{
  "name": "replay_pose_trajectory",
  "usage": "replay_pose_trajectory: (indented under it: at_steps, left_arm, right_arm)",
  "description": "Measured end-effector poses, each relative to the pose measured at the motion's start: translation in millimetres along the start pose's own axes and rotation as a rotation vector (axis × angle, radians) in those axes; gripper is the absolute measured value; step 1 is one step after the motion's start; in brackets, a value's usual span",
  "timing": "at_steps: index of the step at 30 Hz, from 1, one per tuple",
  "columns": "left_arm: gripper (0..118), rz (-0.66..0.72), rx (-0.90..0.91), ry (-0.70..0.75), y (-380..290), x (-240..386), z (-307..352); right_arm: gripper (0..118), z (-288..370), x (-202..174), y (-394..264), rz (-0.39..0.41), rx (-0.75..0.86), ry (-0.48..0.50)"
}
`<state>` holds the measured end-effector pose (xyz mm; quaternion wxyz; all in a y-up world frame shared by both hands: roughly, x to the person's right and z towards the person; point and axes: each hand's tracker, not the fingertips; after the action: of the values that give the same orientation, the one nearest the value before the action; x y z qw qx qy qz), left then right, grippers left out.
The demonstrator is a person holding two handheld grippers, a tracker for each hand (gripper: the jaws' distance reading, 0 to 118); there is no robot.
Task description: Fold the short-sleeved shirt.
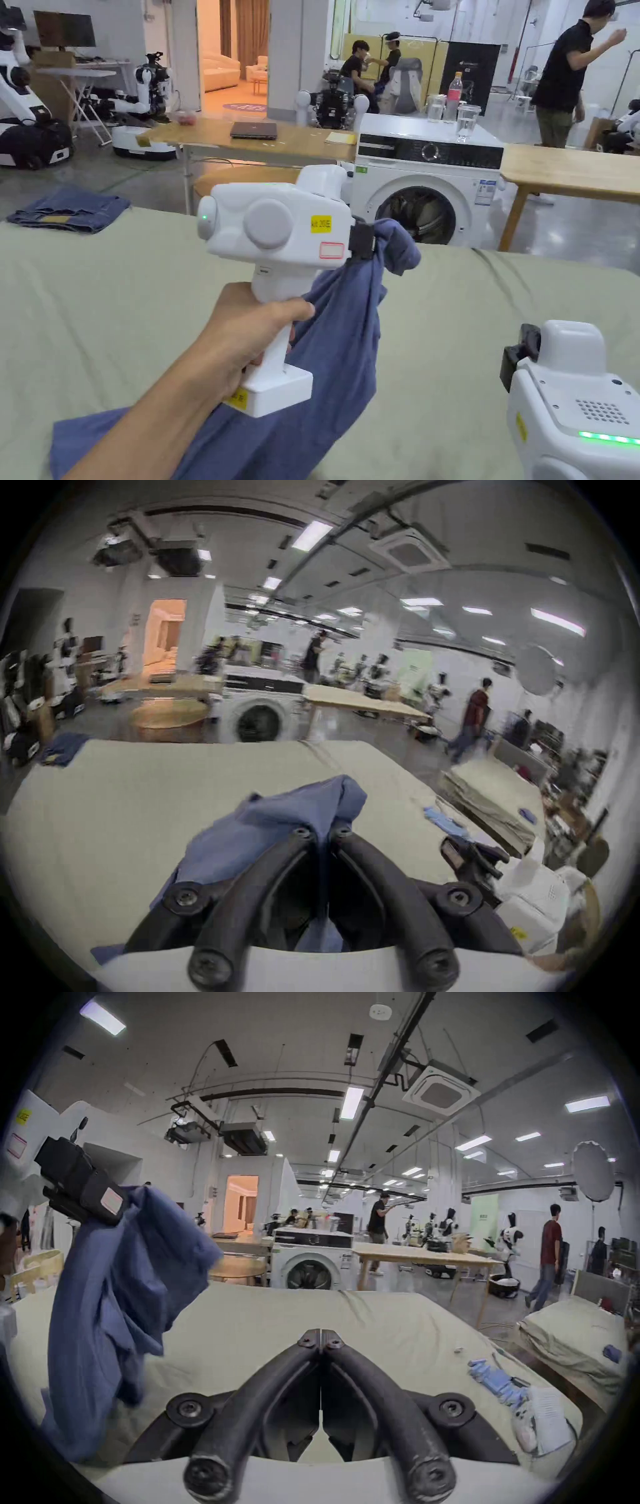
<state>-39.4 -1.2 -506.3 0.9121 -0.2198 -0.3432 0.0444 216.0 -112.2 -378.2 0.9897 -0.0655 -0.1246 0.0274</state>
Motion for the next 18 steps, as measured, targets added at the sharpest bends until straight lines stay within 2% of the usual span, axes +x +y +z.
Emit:
replay_pose_trajectory:
  at_steps: [4,8,12,13,15,16,18]
  left_arm:
    - [0,-0.028,-0.097,-0.108,-28.7,56.8,-50.8]
    - [0,0.000,-0.198,-0.183,-71.1,79.7,-84.7]
    - [1,-0.007,-0.267,-0.223,-108.4,91.0,-97.1]
    - [6,-0.005,-0.276,-0.223,-113.7,93.0,-98.7]
    - [34,0.010,-0.288,-0.230,-119.4,89.8,-98.4]
    - [34,0.027,-0.284,-0.236,-119.8,86.2,-95.9]
    - [46,0.057,-0.253,-0.233,-116.6,81.5,-87.8]
  right_arm:
    - [0,15.1,37.6,-2.7,-0.003,-0.008,-0.094]
    - [0,22.1,71.2,-11.8,-0.013,-0.027,-0.155]
    - [0,25.8,88.6,-19.7,-0.026,-0.048,-0.185]
    - [0,25.9,90.4,-21.0,-0.028,-0.052,-0.191]
    - [0,24.6,91.6,-23.2,-0.032,-0.061,-0.194]
    - [0,24.2,91.0,-23.1,-0.037,-0.064,-0.189]
    - [0,24.2,85.5,-20.7,-0.043,-0.067,-0.177]
